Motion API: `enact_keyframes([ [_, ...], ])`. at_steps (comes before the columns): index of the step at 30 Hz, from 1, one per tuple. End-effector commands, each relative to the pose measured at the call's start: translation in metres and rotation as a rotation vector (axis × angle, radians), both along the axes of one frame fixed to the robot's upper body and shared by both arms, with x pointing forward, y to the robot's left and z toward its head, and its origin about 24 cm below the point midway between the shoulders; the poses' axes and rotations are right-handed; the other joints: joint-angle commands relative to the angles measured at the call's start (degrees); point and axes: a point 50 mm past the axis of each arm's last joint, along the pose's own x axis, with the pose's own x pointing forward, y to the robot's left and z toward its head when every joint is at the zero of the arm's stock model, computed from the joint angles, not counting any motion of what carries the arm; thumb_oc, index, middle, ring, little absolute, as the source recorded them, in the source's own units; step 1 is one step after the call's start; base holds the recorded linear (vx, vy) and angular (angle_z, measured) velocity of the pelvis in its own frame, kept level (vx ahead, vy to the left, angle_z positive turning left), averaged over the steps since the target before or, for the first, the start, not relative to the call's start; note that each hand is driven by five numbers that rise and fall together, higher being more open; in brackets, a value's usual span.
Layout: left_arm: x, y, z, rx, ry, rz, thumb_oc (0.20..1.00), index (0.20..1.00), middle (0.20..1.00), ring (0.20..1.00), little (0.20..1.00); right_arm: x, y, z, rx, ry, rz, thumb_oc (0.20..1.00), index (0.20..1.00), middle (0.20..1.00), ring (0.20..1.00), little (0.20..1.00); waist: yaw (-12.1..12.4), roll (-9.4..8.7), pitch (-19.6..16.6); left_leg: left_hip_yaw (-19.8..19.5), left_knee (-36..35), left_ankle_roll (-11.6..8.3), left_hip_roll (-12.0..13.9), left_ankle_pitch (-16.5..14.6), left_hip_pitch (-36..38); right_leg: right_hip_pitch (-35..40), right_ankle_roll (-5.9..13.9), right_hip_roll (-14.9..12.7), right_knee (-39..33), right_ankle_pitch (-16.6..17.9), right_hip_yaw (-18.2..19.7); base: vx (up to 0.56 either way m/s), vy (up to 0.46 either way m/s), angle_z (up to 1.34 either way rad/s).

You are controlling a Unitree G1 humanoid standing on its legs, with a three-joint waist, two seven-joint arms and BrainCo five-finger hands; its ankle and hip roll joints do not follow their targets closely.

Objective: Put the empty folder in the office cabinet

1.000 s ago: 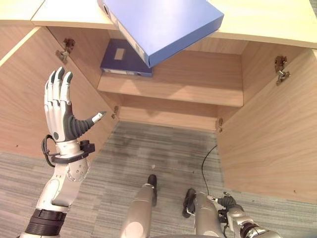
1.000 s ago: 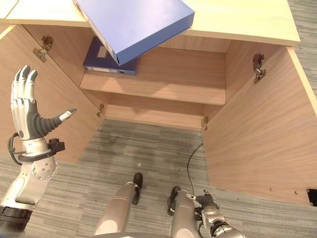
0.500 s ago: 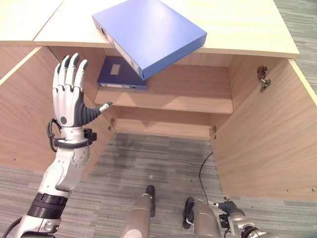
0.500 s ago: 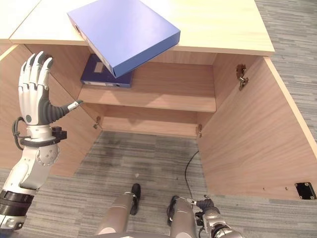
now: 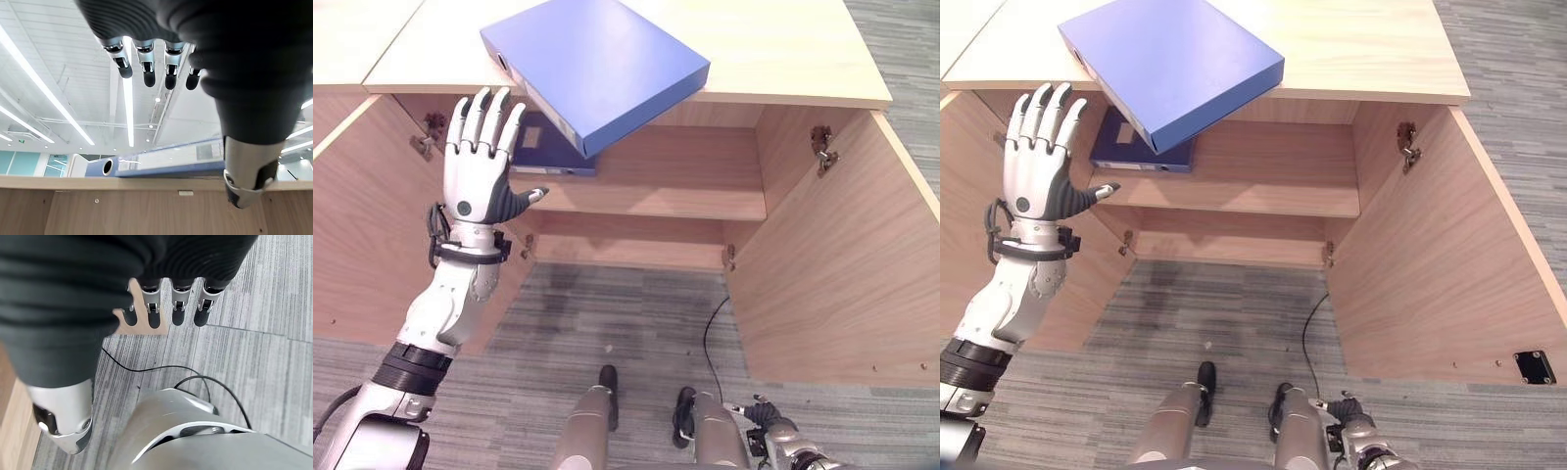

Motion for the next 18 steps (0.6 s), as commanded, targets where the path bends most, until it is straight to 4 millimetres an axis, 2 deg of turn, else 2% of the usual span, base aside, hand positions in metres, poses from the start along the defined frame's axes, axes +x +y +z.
enact_keyframes([
  [1, 0.005, 0.001, 0.027, 0.050, -0.103, 0.037, 1.000, 1.000, 1.000, 1.000, 1.000, -0.002, -0.007, 0.001, -0.036, 0.009, 0.044, 1.000, 1.000, 1.000, 1.000, 1.000, -1.0, 0.09, -0.6, -0.5, 3.4, 2.24, -0.5, -8.0, -0.2, 4.2, 2.72, -0.7, -10.5, 7.3, 0.8, 0.00, 0.000, 0.00],
  [6, 0.015, 0.000, 0.033, 0.074, -0.109, 0.072, 1.000, 1.000, 1.000, 1.000, 1.000, -0.001, -0.009, 0.002, -0.046, 0.005, 0.056, 1.000, 1.000, 1.000, 1.000, 1.000, -1.5, 0.19, -0.8, -0.3, 3.7, 2.37, -0.4, -8.1, -0.3, 3.7, 2.83, -0.7, -10.1, 7.5, 1.2, 0.00, 0.000, 0.00],
  [18, 0.029, -0.005, 0.063, 0.144, -0.191, 0.120, 1.000, 1.000, 1.000, 1.000, 1.000, -0.002, -0.011, 0.002, -0.054, 0.016, 0.067, 1.000, 1.000, 1.000, 1.000, 1.000, -2.4, 0.26, -1.5, 0.0, 3.8, 2.44, 0.0, -8.0, -0.5, 3.4, 2.97, -0.4, -10.2, 7.6, 1.8, 0.00, 0.000, -0.03],
])
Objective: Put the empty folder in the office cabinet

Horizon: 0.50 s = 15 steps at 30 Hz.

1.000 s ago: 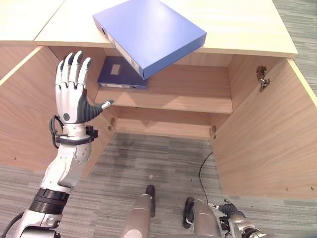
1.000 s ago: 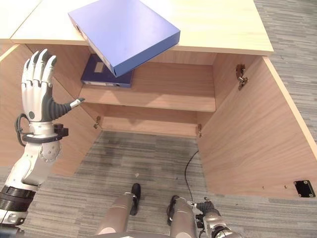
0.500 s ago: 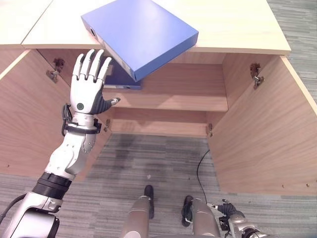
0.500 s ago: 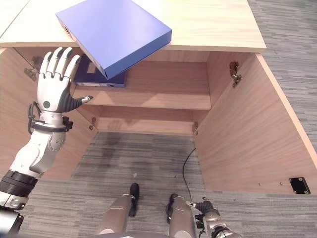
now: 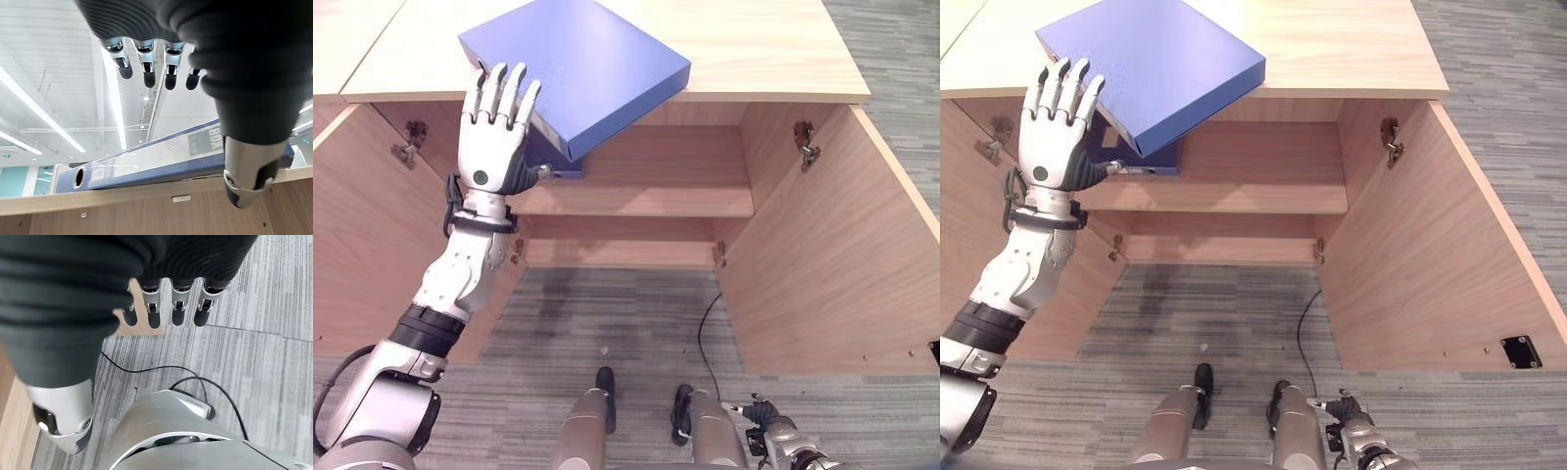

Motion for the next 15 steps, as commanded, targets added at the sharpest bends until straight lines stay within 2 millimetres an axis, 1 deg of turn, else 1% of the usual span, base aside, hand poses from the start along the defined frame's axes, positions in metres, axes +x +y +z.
enact_keyframes([
  [1, -0.001, 0.010, 0.035, 0.057, -0.141, 0.065, 1.000, 1.000, 1.000, 1.000, 1.000, -0.005, -0.012, 0.001, -0.048, 0.015, 0.035, 1.000, 1.000, 1.000, 1.000, 1.000, -0.7, 0.53, -1.7, -1.0, 4.3, 2.33, -0.3, -7.8, -1.1, 3.5, 2.82, -0.6, -10.1, 7.6, 0.6, 0.00, 0.000, 0.00],
  [9, 0.001, 0.006, 0.047, 0.071, -0.182, 0.066, 1.000, 1.000, 1.000, 1.000, 1.000, -0.001, -0.011, 0.003, -0.054, 0.006, 0.044, 1.000, 1.000, 1.000, 1.000, 1.000, -1.0, 0.61, -1.7, -0.6, 3.3, 2.39, -0.5, -7.6, -0.8, 3.5, 3.11, -0.6, -11.3, 8.5, 1.0, 0.00, 0.002, 0.00],
  [15, 0.004, 0.001, 0.047, 0.100, -0.171, 0.060, 1.000, 1.000, 1.000, 1.000, 1.000, 0.001, -0.011, 0.003, -0.055, 0.002, 0.049, 1.000, 1.000, 1.000, 1.000, 1.000, -1.2, 0.69, -1.7, -0.4, 3.3, 2.47, -0.3, -7.5, -1.1, 3.1, 3.17, -0.5, -11.5, 8.8, 1.1, 0.00, 0.000, 0.00],
])
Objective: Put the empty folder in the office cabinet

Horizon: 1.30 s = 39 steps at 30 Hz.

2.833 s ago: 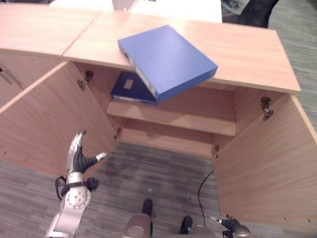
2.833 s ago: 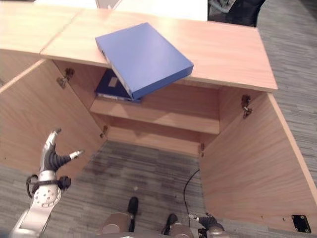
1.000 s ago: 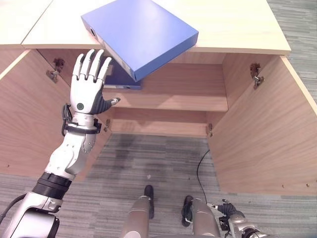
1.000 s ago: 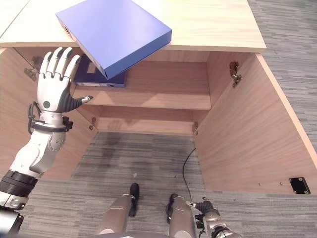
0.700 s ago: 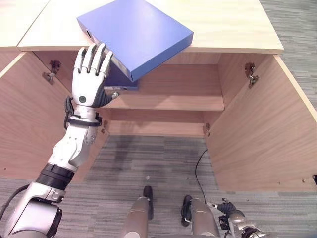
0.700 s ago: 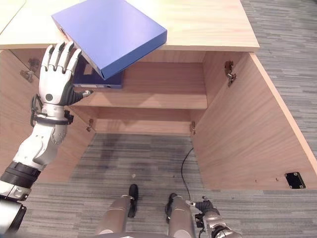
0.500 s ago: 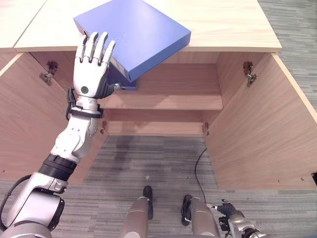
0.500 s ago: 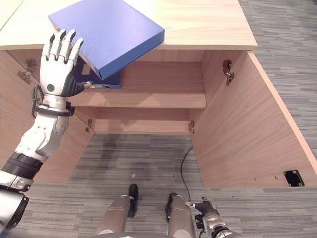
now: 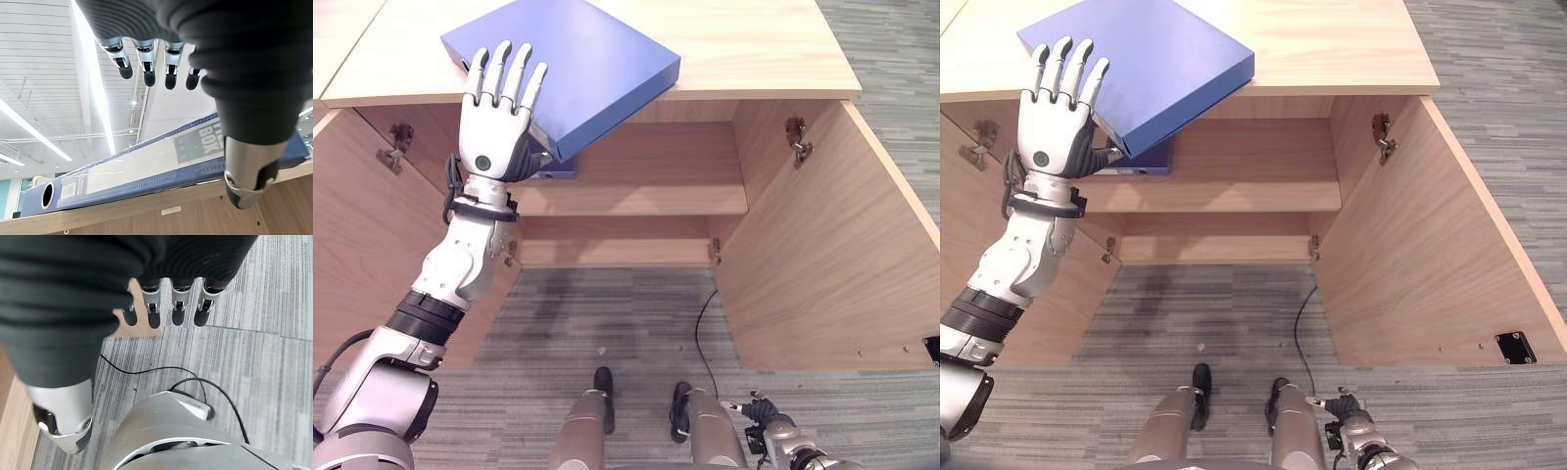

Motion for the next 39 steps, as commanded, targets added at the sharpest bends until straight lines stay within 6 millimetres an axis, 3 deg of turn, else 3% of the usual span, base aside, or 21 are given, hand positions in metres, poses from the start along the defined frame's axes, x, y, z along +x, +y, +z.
enact_keyframes([
  [1, 0.001, 0.002, 0.034, 0.050, -0.129, 0.038, 1.000, 1.000, 1.000, 1.000, 1.000, -0.002, -0.012, 0.002, -0.053, 0.006, 0.041, 1.000, 1.000, 1.000, 1.000, 1.000, -0.4, 0.66, -1.8, -0.9, 3.7, 2.50, -0.5, -7.5, -1.2, 3.1, 2.98, -0.8, -10.5, 8.4, 0.8, 0.00, 0.000, 0.00],
  [17, 0.016, -0.004, 0.037, 0.124, -0.072, 0.074, 1.000, 1.000, 1.000, 1.000, 1.000, 0.001, -0.014, 0.004, -0.063, -0.004, 0.050, 1.000, 1.000, 1.000, 1.000, 1.000, -1.0, 0.59, -1.2, -0.6, 4.6, 2.76, -0.5, -7.6, -1.3, 3.2, 2.74, -0.9, -9.4, 7.9, 1.1, 0.00, 0.000, 0.00],
  [36, 0.016, -0.009, 0.070, 0.079, -0.194, 0.076, 1.000, 1.000, 1.000, 1.000, 1.000, 0.000, -0.015, 0.004, -0.074, 0.010, 0.063, 1.000, 1.000, 1.000, 1.000, 1.000, -1.4, 0.40, -1.2, -0.2, 5.3, 2.97, -0.4, -8.0, -1.3, 3.3, 2.70, -0.8, -8.9, 7.7, 1.4, 0.00, 0.000, -0.01],
  [39, 0.016, -0.006, 0.069, 0.073, -0.189, 0.086, 0.200, 0.200, 0.200, 0.200, 0.200, 0.002, -0.014, 0.004, -0.075, 0.004, 0.067, 1.000, 1.000, 1.000, 1.000, 1.000, -1.3, 0.38, -1.1, -0.1, 5.4, 2.99, -0.4, -8.0, -1.4, 3.2, 2.65, -0.7, -8.8, 7.7, 1.5, 0.00, 0.000, 0.00],
])
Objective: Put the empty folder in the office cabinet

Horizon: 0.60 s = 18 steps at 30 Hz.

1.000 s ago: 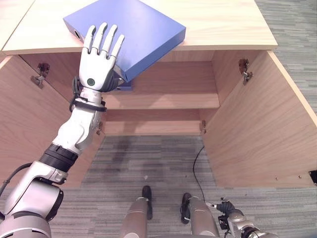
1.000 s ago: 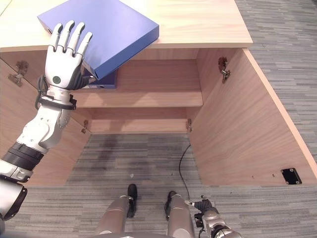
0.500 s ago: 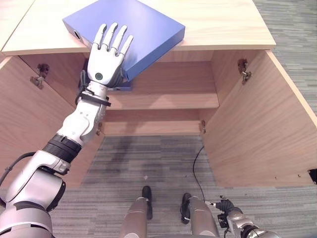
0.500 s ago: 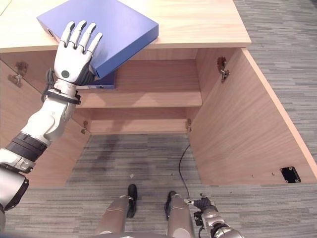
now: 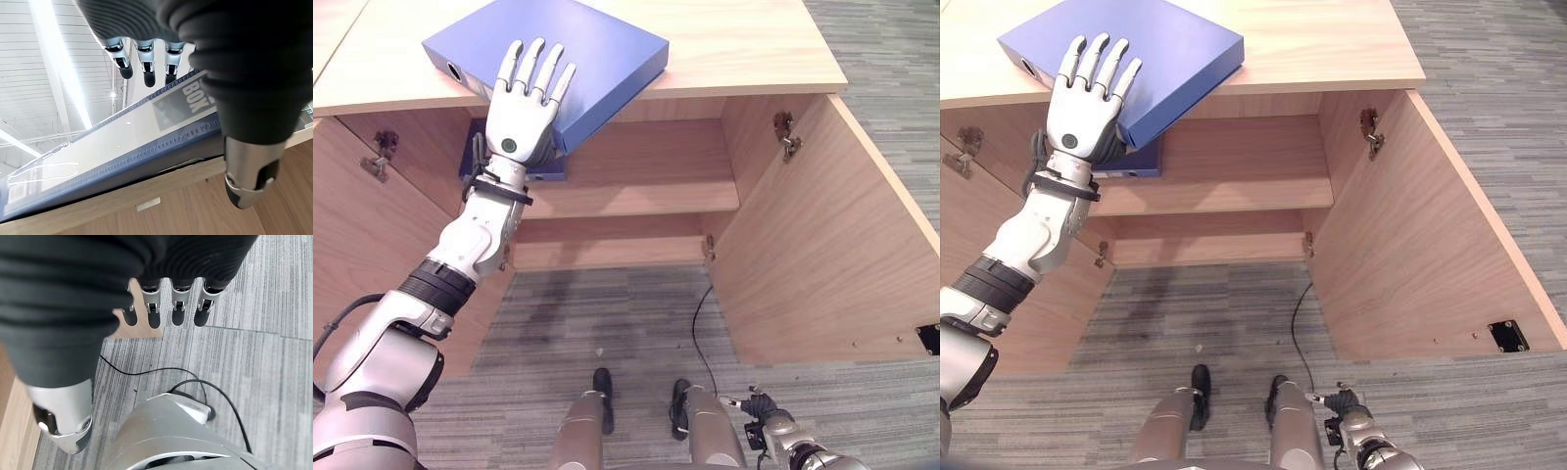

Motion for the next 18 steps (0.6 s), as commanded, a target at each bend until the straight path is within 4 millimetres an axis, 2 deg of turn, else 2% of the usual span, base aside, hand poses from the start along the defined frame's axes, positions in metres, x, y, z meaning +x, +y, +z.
enact_keyframes([
  [1, -0.008, 0.009, 0.056, -0.047, -0.209, 0.031, 0.200, 0.200, 0.200, 0.200, 0.200, -0.006, -0.013, 0.001, -0.060, 0.016, 0.034, 1.000, 1.000, 1.000, 1.000, 1.000, 0.2, 0.31, -1.2, -0.9, 5.0, 2.53, -0.4, -7.6, -1.4, 3.4, 2.58, -0.7, -8.9, 7.6, 0.7, 0.00, 0.000, 0.00],
  [13, -0.009, 0.019, 0.038, -0.104, -0.136, 0.037, 0.200, 0.200, 0.200, 0.200, 0.200, -0.010, -0.012, -0.001, -0.055, 0.029, 0.025, 1.000, 1.000, 1.000, 1.000, 1.000, 0.4, 0.21, -1.0, -0.9, 4.0, 2.34, -0.4, -7.4, -0.5, 4.0, 2.51, -0.5, -9.5, 7.6, 0.7, 0.00, 0.000, 0.00],
  [18, -0.010, 0.025, 0.023, -0.160, -0.081, 0.034, 0.200, 0.200, 0.200, 0.200, 0.200, -0.013, -0.012, -0.002, -0.047, 0.032, 0.016, 1.000, 1.000, 1.000, 1.000, 1.000, 0.4, -0.08, -0.7, -0.7, -0.8, 1.59, -0.6, -5.6, 2.6, 6.5, 2.86, -0.2, -12.7, 8.6, 0.6, 0.03, -0.006, -0.02],
])
